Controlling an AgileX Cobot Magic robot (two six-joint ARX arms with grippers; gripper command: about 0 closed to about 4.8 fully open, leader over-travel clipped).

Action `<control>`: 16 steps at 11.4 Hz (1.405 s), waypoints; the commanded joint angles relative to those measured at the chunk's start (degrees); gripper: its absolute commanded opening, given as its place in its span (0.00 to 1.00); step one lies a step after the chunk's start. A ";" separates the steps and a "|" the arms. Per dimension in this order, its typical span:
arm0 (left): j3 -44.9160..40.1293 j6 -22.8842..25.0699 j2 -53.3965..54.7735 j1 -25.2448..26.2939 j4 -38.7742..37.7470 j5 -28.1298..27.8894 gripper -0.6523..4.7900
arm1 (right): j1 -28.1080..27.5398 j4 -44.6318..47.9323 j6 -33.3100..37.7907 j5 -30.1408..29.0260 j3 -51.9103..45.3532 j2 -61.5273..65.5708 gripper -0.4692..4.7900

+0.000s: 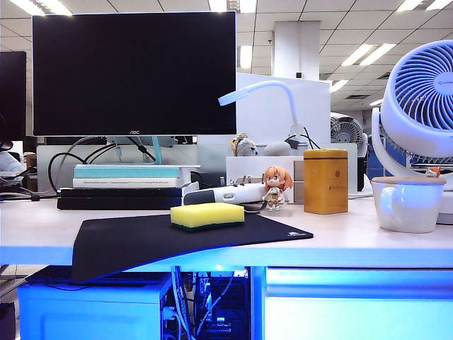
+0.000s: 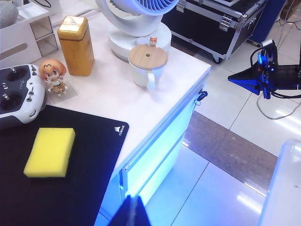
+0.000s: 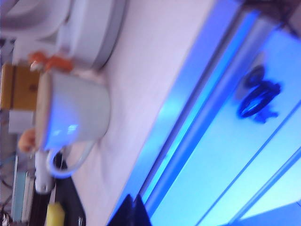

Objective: Open the drawer, place the cleaning sponge inside, then close the drawer.

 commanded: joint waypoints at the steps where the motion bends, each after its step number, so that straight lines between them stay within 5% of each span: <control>1: 0.33 0.00 -0.11 -0.02 1.18 0.35 0.11 | -1.66 10.91 -0.15 -4.63 0.20 8.96 0.09; 4: 0.33 0.00 0.04 -0.02 1.22 0.35 0.11 | -1.64 19.96 -1.03 -10.36 0.22 20.15 0.13; 6: 0.31 0.00 0.07 -0.02 1.18 0.35 0.11 | -1.64 25.33 -1.27 -9.66 0.24 24.39 1.00; 10: 0.31 0.02 0.09 -0.02 1.16 0.37 0.11 | -1.64 29.59 0.35 -16.63 0.50 31.63 1.00; 16: 0.31 0.00 0.20 -0.02 1.16 0.37 0.11 | -1.16 60.11 10.49 -17.09 4.87 56.57 1.00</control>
